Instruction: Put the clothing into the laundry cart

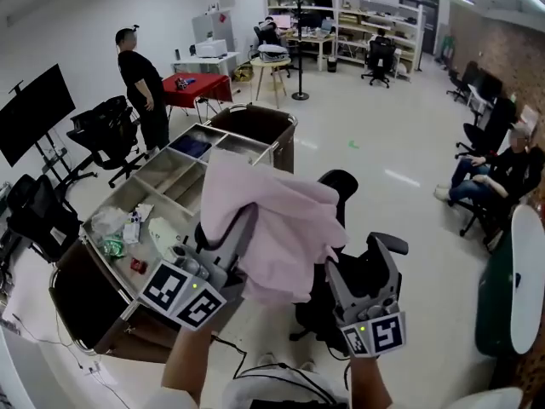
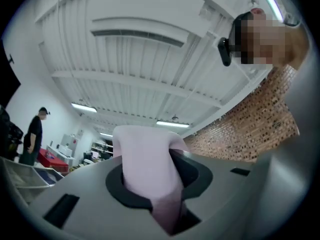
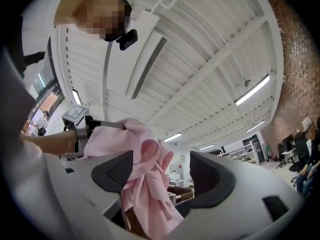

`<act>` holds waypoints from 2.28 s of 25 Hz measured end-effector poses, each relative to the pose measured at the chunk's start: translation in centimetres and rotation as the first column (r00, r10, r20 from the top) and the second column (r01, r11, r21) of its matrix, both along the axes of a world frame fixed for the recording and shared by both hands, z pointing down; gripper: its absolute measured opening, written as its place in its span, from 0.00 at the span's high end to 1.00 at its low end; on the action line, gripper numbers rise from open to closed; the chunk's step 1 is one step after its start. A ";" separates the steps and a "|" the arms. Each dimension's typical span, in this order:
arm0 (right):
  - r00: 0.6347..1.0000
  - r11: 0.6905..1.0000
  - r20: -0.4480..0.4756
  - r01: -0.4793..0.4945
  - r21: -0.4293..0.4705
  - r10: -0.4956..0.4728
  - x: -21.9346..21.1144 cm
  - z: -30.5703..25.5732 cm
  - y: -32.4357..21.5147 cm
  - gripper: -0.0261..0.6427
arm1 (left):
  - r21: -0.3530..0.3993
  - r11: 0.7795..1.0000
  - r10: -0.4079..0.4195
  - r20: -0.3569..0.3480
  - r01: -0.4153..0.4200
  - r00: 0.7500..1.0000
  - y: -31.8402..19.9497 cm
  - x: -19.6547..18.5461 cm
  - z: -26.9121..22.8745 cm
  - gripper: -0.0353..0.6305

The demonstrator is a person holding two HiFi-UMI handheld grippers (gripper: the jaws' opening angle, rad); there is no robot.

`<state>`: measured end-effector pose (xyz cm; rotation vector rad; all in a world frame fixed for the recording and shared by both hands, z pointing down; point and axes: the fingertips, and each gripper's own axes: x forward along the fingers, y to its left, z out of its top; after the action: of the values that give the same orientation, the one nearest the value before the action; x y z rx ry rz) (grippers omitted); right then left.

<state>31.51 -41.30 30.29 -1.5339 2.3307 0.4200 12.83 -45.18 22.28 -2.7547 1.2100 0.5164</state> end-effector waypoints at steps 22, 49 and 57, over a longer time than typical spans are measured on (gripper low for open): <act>0.786 0.786 -0.020 0.618 -0.034 -0.619 -21.3 2.0 4.8 0.41 | -0.082 0.656 -0.751 0.035 0.750 0.660 20.0 -18.1 9.2 0.80; 0.575 0.577 -0.048 0.813 -0.081 -0.817 -50.9 4.6 12.7 0.41 | -0.231 0.332 -0.860 0.325 0.915 0.394 21.7 -52.7 18.6 0.65; 0.587 0.583 0.004 0.803 -0.124 -0.809 -51.7 5.0 8.1 0.41 | -0.374 0.345 -0.812 0.341 0.861 0.474 21.0 -52.5 23.3 0.22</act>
<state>-20.22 -33.17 35.30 -0.3221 2.8077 0.0767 -39.63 -24.18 45.60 -1.8532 2.7575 -0.0963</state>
